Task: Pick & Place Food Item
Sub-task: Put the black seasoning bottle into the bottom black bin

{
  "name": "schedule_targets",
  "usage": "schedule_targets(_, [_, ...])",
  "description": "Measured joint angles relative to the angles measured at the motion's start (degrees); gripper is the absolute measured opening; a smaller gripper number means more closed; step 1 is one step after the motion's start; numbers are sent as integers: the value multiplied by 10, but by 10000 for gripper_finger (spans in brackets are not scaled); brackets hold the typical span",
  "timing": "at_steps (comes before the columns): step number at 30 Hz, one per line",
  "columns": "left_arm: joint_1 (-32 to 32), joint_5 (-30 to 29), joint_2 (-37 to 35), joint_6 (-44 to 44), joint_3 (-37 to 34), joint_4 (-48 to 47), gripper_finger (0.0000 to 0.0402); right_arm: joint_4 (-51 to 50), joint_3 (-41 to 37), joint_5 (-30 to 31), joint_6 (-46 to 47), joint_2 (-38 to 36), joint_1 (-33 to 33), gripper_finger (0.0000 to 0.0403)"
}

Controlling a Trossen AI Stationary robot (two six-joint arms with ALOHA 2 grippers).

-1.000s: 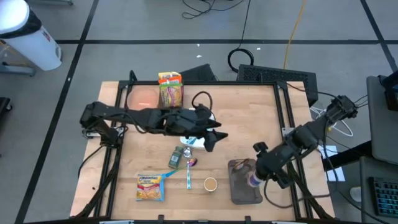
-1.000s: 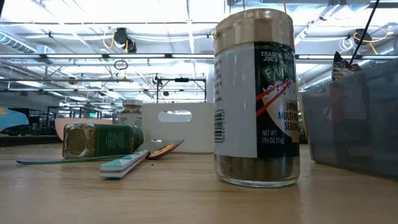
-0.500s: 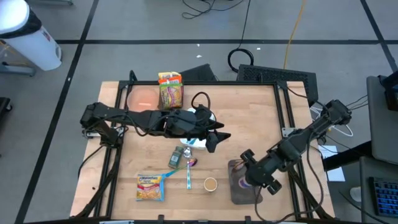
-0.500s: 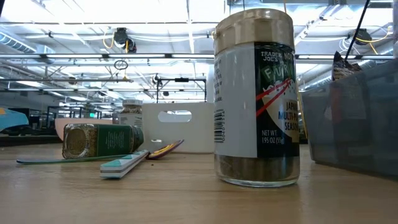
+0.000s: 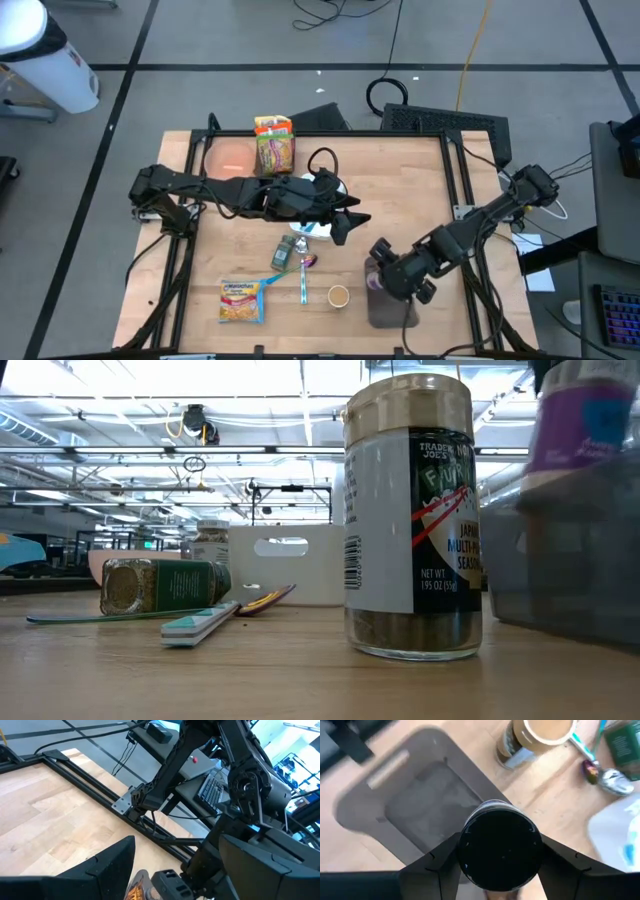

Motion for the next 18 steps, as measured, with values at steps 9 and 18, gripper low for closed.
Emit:
schedule_targets(9, [0, 0, 0, -4, 0, -1, 294, -23, 0, -18, -118, -1, 3, 199])
schedule_targets(18, [0, 1, 0, -6, 0, -1, 294, -23, 0, -41, -165, 3, 3, 199])
